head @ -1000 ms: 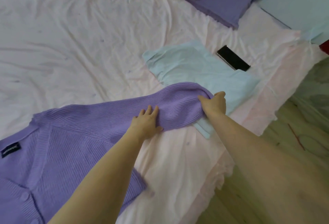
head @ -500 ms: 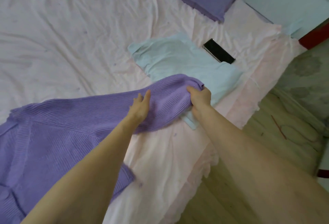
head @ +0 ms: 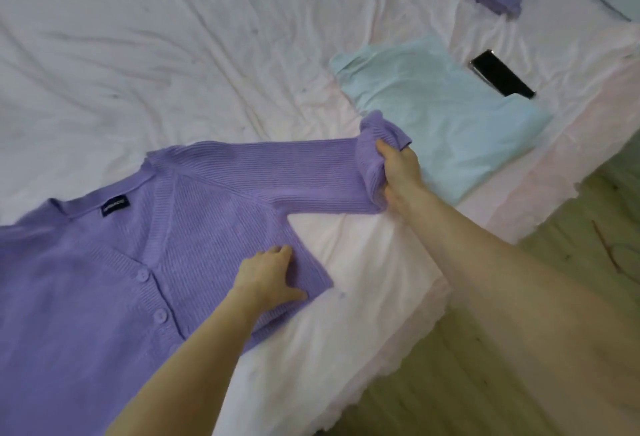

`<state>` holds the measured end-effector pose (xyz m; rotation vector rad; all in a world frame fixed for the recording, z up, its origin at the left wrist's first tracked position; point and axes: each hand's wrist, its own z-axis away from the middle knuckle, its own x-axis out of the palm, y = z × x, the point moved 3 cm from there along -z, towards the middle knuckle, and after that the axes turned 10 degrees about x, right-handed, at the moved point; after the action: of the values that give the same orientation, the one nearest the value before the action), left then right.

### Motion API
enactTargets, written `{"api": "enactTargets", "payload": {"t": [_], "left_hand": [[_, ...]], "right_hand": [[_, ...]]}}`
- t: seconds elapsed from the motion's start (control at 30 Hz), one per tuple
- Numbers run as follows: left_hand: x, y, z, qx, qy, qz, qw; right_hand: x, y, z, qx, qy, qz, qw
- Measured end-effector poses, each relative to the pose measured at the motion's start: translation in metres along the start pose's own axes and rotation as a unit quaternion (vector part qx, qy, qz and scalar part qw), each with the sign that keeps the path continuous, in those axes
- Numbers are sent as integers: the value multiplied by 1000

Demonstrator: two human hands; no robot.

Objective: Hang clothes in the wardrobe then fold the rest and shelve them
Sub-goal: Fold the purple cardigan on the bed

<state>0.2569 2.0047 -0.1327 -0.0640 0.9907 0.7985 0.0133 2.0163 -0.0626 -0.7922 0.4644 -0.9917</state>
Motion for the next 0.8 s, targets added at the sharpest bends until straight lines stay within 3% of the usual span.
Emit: {"api": "enactTargets", "payload": {"t": [0.13, 0.2, 0.37, 0.47, 0.53, 0.57, 0.6, 0.67, 0.7, 0.73, 0.8], "left_hand": [[26, 20, 3, 12, 20, -93, 995], [31, 20, -1, 9, 31, -87, 996], [34, 19, -13, 67, 22, 23, 997], [27, 18, -13, 110, -76, 45, 990], [6, 11, -18, 72, -61, 171, 981], [-12, 7, -22, 26, -1, 294, 956], [-32, 5, -24, -27, 74, 437, 896], [-73, 3, -29, -92, 158, 678, 712], [-94, 4, -31, -86, 159, 745, 642], [-110, 5, -32, -72, 151, 777, 607], [-136, 6, -26, -49, 138, 775, 615]], "right_hand": [[8, 31, 16, -23, -25, 97, 995], [6, 44, 15, -17, -26, 111, 993], [-3, 56, 11, -9, -27, 109, 994], [-8, 53, 13, -14, -25, 76, 997], [-8, 46, 13, -25, -13, 45, 999], [-5, 40, 16, -26, -17, 20, 999], [-1, 37, 19, -20, -26, -7, 999], [9, 29, 23, -12, -56, -48, 997], [16, 25, 28, -10, -80, -53, 995], [25, 21, 37, -11, -114, -47, 992], [51, 17, 60, -18, -204, -11, 979]]}}
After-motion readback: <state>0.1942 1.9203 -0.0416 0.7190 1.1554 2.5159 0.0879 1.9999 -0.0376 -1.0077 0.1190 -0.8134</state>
